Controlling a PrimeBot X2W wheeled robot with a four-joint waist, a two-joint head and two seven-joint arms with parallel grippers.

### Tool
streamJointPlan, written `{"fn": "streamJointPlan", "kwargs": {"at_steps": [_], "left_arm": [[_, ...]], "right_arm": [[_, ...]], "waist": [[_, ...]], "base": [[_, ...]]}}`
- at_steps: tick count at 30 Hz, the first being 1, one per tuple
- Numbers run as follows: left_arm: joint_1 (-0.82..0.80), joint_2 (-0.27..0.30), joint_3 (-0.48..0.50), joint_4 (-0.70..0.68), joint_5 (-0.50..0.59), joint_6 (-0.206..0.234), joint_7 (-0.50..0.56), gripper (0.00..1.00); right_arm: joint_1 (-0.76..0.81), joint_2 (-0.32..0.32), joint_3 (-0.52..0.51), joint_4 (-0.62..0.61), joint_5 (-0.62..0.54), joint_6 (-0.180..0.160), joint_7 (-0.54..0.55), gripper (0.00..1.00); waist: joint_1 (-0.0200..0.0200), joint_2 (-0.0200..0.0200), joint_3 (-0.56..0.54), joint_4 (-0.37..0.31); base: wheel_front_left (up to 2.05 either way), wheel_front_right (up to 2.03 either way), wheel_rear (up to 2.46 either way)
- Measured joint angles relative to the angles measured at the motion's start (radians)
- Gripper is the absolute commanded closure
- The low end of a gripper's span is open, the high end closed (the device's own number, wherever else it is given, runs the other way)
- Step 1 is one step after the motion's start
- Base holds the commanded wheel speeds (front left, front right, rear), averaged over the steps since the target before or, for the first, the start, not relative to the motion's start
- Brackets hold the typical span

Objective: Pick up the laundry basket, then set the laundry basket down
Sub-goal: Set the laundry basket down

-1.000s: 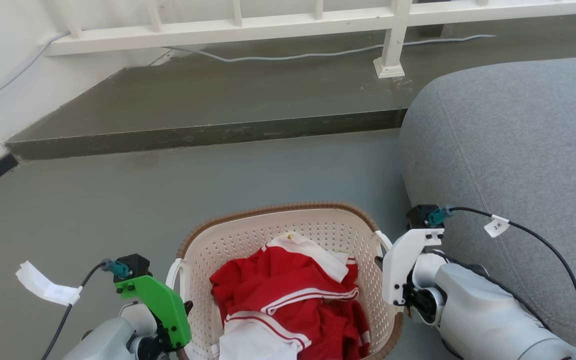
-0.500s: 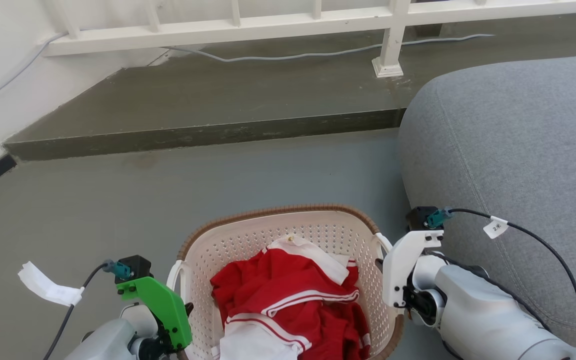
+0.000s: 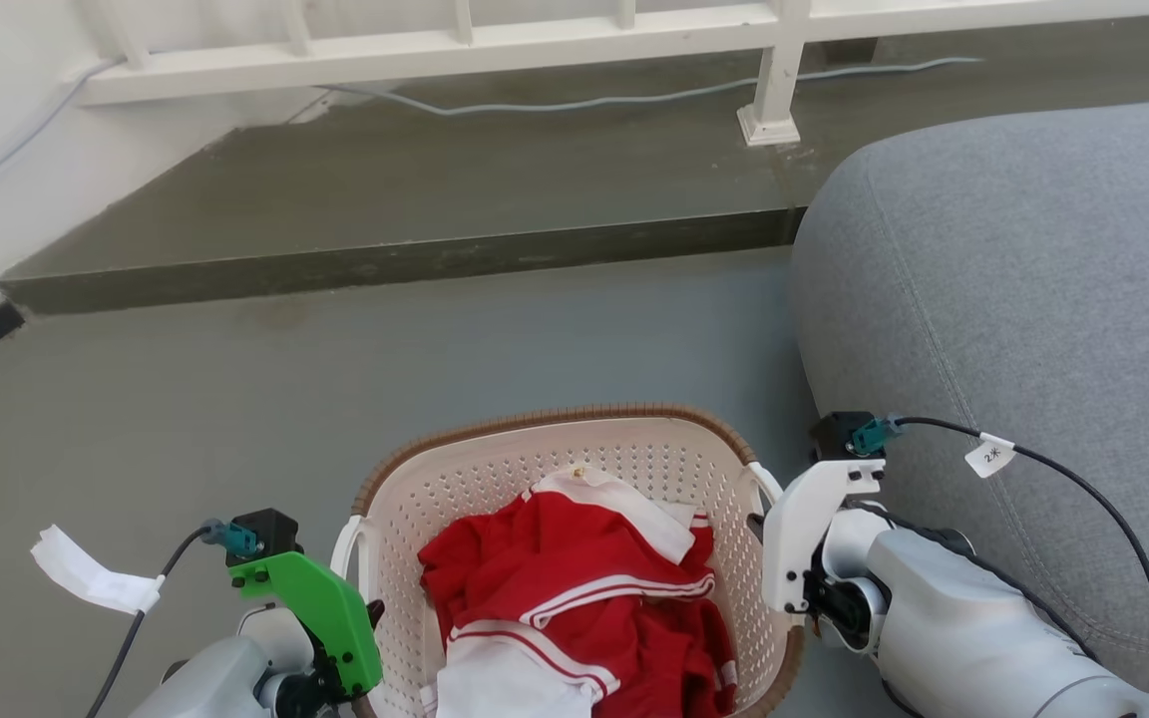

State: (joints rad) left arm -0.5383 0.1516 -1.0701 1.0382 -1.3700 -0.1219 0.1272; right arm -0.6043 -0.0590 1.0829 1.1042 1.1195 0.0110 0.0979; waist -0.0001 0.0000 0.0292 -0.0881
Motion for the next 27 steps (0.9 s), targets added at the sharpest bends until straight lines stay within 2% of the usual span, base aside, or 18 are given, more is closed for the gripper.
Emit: {"fn": "streamJointPlan", "kwargs": {"at_steps": [7, 14, 27], "left_arm": [[0.000, 0.008, 0.000, -0.011, 0.001, 0.000, -0.041, 1.00], [-0.006, 0.040, 0.001, -0.036, 0.016, -0.001, -0.091, 1.00], [-0.059, 0.091, 0.001, -0.102, 0.028, -0.002, -0.173, 1.00]], "right_arm": [[0.000, -0.001, 0.000, -0.013, 0.007, -0.004, -0.035, 1.00], [-0.002, 0.001, 0.002, -0.050, 0.008, -0.023, -0.082, 1.00], [-0.036, 0.002, 0.006, -0.096, 0.008, -0.076, -0.195, 1.00]], "waist": [[0.0000, 0.0000, 0.048, -0.002], [0.0000, 0.0000, 0.125, -0.002], [0.0001, 0.0000, 0.290, -0.005]], "base": [[0.00, 0.00, 0.00], [0.00, 0.00, 0.00], [0.00, 0.00, 0.00]]}}
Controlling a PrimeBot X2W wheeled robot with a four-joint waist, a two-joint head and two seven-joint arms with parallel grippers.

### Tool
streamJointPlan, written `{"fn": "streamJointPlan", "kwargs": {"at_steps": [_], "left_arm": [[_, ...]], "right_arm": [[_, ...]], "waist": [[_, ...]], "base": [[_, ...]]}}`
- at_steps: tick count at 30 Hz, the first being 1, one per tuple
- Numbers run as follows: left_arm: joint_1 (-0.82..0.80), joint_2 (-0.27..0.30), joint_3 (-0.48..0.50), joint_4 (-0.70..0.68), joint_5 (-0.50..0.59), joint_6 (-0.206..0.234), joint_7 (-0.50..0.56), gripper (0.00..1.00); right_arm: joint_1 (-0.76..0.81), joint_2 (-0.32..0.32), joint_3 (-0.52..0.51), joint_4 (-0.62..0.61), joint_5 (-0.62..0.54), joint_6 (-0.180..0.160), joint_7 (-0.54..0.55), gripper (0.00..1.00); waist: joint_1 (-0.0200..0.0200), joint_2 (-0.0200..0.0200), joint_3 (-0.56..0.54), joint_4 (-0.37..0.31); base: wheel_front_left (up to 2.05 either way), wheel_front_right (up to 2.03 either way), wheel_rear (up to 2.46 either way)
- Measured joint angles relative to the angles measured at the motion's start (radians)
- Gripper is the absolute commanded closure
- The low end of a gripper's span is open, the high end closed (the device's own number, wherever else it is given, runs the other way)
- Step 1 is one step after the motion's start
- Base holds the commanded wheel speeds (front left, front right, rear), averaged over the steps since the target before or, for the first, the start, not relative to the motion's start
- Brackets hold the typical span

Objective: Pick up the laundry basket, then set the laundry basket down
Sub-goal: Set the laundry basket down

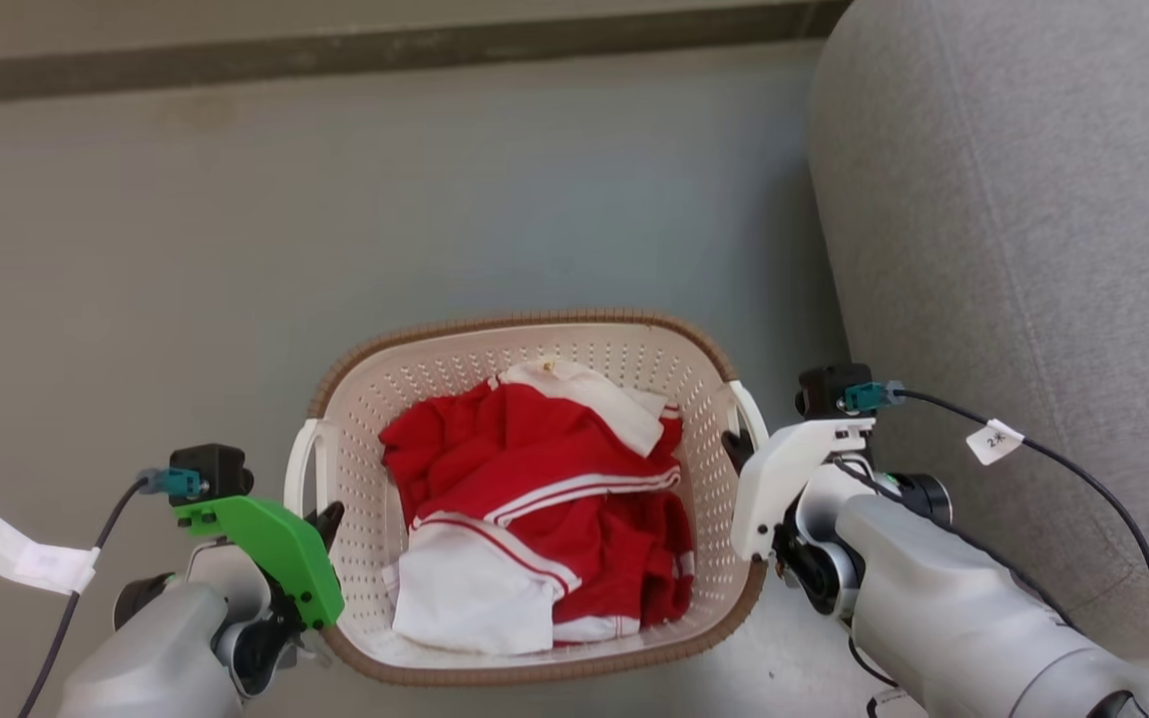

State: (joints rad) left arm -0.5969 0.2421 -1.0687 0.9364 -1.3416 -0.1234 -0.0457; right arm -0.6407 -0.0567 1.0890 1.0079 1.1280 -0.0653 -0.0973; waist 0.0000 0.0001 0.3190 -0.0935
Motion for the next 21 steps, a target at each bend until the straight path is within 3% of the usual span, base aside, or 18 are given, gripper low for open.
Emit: {"fn": "streamJointPlan", "kwargs": {"at_steps": [21], "left_arm": [[-0.080, 0.076, -0.007, -0.096, 0.027, 0.000, -0.092, 1.00]], "right_arm": [[-0.079, 0.000, 0.012, -0.045, 0.019, -0.044, -0.119, 1.00]], "waist": [[0.0001, 0.0000, 0.274, 0.009]], "base": [[0.00, 0.00, 0.00]]}}
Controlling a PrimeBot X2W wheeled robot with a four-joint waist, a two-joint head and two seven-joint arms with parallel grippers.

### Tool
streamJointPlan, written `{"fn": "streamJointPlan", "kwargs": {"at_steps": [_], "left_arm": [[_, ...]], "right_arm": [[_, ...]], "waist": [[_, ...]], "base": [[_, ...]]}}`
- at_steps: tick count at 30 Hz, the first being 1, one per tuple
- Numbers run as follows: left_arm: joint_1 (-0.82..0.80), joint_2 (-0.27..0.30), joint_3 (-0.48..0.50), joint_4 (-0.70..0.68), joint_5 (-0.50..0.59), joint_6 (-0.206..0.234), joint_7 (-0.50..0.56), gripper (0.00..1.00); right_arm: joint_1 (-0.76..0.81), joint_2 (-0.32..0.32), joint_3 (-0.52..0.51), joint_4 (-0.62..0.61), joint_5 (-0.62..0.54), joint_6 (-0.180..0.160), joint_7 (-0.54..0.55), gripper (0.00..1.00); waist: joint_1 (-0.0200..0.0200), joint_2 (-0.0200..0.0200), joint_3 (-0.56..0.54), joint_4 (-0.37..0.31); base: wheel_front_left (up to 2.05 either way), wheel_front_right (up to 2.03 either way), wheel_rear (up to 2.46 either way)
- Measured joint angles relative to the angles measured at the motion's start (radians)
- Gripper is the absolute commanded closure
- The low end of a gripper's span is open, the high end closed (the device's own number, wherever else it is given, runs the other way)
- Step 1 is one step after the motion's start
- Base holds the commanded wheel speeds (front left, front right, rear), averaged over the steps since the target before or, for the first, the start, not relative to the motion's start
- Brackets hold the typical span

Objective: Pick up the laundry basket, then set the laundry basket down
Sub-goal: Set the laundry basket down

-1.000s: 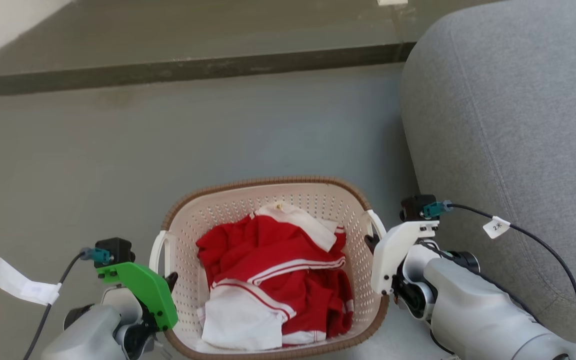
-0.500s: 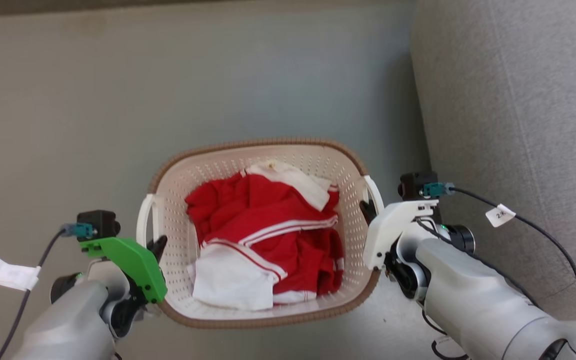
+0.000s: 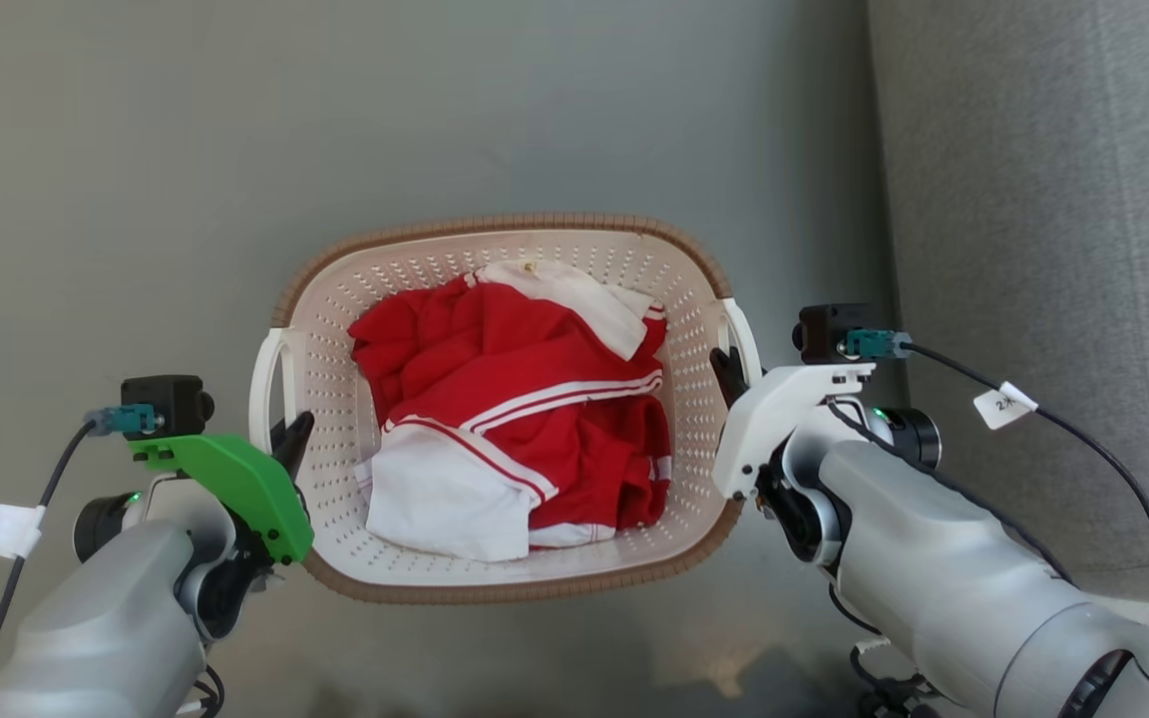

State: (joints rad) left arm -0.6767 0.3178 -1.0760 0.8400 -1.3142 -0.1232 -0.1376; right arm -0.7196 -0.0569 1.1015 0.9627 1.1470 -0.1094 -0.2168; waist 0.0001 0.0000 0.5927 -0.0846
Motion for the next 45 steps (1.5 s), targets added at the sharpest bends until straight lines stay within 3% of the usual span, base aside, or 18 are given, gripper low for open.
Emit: {"fn": "streamJointPlan", "kwargs": {"at_steps": [17, 45], "left_arm": [[-0.074, 0.051, -0.022, -0.065, 0.004, 0.001, -0.053, 1.00], [-0.133, 0.070, -0.039, -0.105, 0.027, 0.002, -0.110, 1.00]], "right_arm": [[-0.081, 0.000, -0.006, -0.007, 0.009, -0.016, -0.029, 1.00], [-0.141, 0.007, -0.122, 0.011, -0.078, -0.016, -0.035, 1.00]], "waist": [[0.0001, 0.0000, 0.188, 0.006], [0.0000, 0.0000, 0.324, 0.027]], "base": [[0.00, 0.00, 0.00], [0.00, 0.00, 0.00]]}}
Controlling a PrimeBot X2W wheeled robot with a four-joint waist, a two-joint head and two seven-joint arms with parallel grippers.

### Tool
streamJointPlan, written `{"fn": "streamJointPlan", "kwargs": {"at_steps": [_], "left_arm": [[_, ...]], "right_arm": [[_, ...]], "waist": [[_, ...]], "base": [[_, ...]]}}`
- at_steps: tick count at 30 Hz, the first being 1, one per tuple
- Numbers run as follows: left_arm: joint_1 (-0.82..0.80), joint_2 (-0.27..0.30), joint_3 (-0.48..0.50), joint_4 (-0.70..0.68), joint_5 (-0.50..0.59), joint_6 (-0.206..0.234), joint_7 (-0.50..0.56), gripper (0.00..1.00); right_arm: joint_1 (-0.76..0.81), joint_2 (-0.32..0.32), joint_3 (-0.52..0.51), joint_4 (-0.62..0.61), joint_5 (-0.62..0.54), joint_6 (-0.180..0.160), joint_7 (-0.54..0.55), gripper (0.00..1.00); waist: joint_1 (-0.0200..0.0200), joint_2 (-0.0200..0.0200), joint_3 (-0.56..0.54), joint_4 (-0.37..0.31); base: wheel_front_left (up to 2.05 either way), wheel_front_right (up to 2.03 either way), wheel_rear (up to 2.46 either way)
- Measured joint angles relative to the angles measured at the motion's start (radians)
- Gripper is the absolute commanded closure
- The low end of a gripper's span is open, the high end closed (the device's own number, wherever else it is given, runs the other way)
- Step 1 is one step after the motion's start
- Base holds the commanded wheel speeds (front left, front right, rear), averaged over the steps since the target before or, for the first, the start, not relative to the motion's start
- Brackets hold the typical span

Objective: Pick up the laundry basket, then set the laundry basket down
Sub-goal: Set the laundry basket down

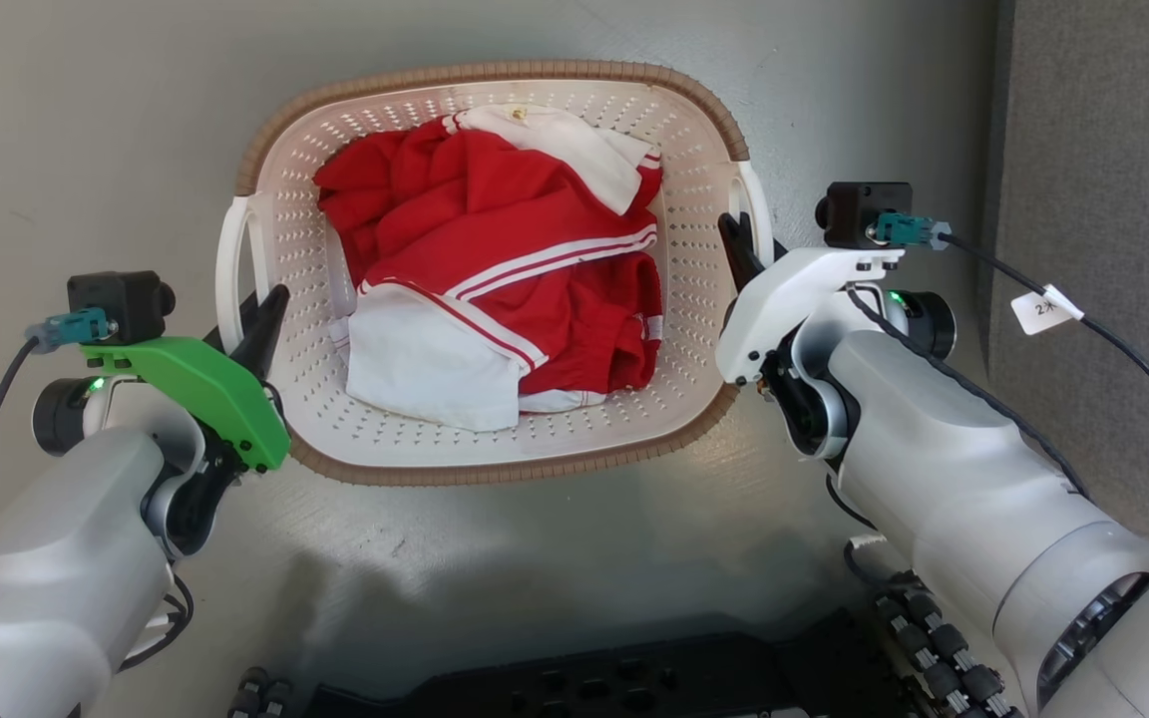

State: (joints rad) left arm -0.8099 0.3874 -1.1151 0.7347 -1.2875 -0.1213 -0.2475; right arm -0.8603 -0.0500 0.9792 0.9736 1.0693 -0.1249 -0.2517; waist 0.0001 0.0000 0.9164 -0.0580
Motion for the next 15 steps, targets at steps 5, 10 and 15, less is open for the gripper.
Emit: {"fn": "streamJointPlan", "kwargs": {"at_steps": [5, 10, 15], "left_arm": [[0.000, -0.001, -0.023, -0.006, -0.002, -0.003, 0.000, 0.00], [0.000, -0.003, -0.038, -0.008, -0.009, -0.003, 0.000, 0.00], [0.000, -0.005, -0.048, -0.007, -0.021, -0.003, 0.000, 0.00]], "right_arm": [[0.006, -0.001, -0.020, 0.016, -0.003, 0.000, 0.000, 0.00], [0.007, -0.013, -0.031, 0.028, -0.003, 0.000, 0.000, 0.00], [0.008, -0.012, -0.037, 0.028, -0.004, 0.000, 0.000, 0.00]], "waist": [[0.0000, 0.0000, 0.000, 0.003], [0.0000, 0.0000, -0.005, 0.005], [0.0000, 0.0000, -0.014, 0.007]], "base": [[0.00, 0.00, 0.00], [0.00, 0.00, 0.00], [0.00, 0.00, 0.00]]}}
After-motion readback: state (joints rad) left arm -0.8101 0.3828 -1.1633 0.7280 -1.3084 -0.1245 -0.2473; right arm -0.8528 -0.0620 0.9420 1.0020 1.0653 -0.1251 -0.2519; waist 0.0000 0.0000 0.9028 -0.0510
